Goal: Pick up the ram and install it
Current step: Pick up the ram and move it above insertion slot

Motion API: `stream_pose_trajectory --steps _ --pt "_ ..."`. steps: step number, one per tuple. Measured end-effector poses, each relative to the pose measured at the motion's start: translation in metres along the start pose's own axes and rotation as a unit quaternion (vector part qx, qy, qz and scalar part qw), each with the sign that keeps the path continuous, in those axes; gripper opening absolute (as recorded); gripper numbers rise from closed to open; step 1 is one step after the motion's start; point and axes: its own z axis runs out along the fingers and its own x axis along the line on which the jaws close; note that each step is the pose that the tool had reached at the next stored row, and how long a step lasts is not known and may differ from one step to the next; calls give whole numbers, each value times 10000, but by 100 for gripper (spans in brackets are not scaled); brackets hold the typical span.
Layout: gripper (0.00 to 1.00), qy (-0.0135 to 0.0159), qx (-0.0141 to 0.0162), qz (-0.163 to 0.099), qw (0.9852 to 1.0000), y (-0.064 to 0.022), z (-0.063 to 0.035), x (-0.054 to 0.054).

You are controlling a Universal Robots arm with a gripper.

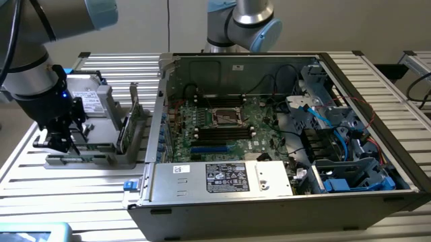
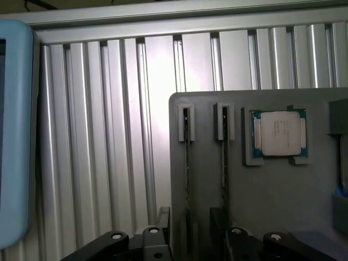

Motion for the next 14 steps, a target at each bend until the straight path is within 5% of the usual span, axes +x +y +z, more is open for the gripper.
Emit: stream_pose_trajectory --steps 8,14 --pt "42 0 4 -5 10000 -2 105 -1" --pt "42 -4 47 -8 10000 -1 175 -2"
